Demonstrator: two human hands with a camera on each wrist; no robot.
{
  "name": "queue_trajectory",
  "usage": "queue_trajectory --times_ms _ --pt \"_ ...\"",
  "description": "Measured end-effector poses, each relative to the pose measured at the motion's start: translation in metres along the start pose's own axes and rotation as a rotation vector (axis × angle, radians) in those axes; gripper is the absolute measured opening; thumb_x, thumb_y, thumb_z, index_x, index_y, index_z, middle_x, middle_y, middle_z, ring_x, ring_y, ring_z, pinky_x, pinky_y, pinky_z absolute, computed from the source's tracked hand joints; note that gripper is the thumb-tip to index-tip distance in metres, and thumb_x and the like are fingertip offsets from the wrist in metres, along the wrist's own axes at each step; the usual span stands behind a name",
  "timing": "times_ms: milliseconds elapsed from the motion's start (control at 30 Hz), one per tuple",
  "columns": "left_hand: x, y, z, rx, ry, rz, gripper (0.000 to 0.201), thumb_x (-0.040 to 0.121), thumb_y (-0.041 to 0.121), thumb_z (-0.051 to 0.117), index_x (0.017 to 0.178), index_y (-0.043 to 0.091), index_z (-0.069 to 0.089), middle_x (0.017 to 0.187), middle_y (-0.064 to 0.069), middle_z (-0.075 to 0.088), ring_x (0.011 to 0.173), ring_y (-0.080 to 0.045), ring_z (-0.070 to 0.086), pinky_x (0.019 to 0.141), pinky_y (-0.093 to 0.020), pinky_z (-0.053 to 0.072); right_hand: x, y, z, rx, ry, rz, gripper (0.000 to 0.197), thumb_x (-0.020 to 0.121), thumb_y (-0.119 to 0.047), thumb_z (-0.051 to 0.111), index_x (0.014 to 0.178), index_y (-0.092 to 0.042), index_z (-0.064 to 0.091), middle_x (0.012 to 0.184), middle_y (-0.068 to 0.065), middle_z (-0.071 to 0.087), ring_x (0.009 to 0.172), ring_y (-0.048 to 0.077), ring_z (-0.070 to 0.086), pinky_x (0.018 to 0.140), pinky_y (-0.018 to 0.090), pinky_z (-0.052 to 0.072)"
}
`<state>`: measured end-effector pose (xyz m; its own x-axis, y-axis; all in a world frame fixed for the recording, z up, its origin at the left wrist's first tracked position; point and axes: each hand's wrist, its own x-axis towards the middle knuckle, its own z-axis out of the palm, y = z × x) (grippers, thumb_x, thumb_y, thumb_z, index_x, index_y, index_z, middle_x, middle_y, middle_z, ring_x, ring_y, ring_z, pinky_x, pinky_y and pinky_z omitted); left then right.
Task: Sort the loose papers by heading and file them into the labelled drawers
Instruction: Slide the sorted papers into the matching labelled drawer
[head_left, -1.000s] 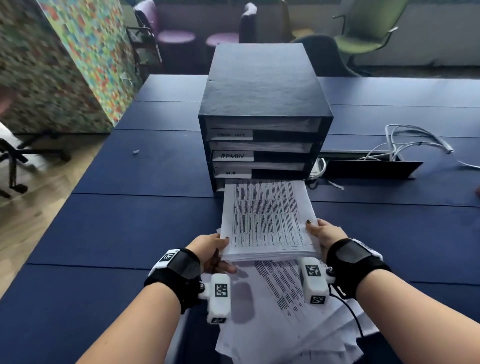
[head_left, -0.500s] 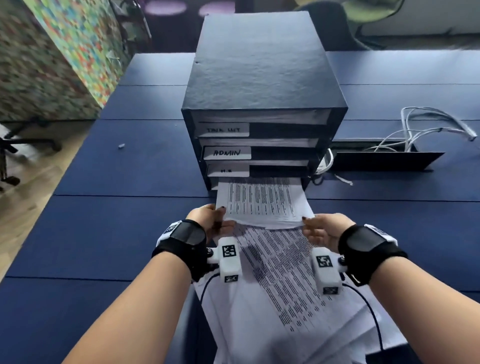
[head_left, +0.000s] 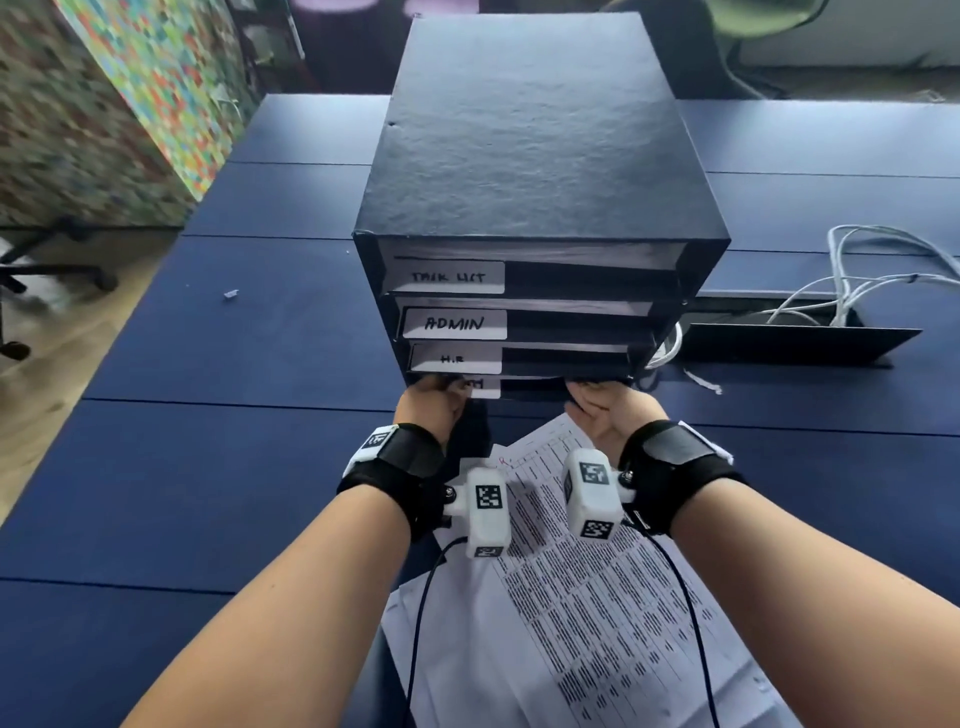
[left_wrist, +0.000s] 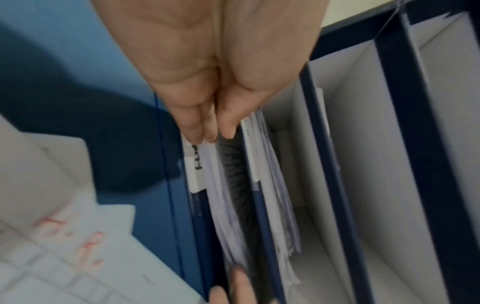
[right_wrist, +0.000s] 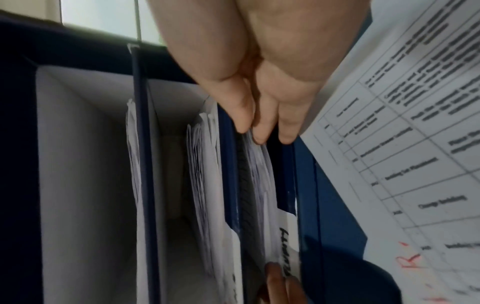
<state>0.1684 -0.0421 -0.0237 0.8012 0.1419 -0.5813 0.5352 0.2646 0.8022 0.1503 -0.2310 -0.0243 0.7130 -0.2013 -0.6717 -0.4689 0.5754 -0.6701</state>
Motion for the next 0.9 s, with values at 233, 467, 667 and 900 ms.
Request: queue_trajectory --times_ms 233,467,667,900 --pt "0.001 -0.009 -0.015 0.637 -0.143 0.215 0.043 0.089 -0.001 0.055 0.131 0.011 0.054 0.117 0.003 0.055 0.11 -0.01 0.049 0.093 -0.012 0.032 -0.003 0.008 -0.01 -0.137 -0.147 -0.001 0.04 0.096 0.006 0.03 0.134 -0.005 0.038 0.135 0.008 0.046 0.128 0.023 0.043 0.11 0.037 0.032" --pt "-0.012 -0.015 -0.027 1.083 -0.228 0.273 0.045 0.092 0.016 0.054 0.136 0.026 0.05 0.136 0.002 0.054 0.121 -0.02 0.053 0.09 -0.014 0.034 -0.027 0.007 -0.014 -1.16 -0.168 -0.242 0.054 0.091 -0.009 0.054 0.141 -0.015 0.037 0.142 0.008 0.045 0.128 0.02 0.047 0.106 0.027 0.038" --pt "-0.017 -0.016 -0.015 1.323 -0.289 0.413 0.057 0.095 0.023 0.048 0.148 0.02 0.026 0.156 -0.002 0.021 0.141 -0.021 0.028 0.111 -0.024 0.023 -0.049 0.023 -0.025 -1.74 -0.201 -0.277 0.062 0.089 -0.025 0.056 0.144 -0.031 0.029 0.155 -0.009 0.02 0.14 0.016 0.027 0.114 0.039 0.024" --pt "0.004 -0.01 -0.006 1.569 -0.281 0.395 0.057 0.099 0.036 0.034 0.149 0.017 0.017 0.158 -0.003 0.014 0.144 -0.02 0.018 0.117 -0.035 0.015 -0.057 0.035 -0.031 -1.876 -0.245 -0.258 0.083 0.084 -0.027 0.063 0.148 -0.034 0.011 0.157 -0.012 -0.006 0.144 0.01 -0.006 0.114 0.056 0.005"
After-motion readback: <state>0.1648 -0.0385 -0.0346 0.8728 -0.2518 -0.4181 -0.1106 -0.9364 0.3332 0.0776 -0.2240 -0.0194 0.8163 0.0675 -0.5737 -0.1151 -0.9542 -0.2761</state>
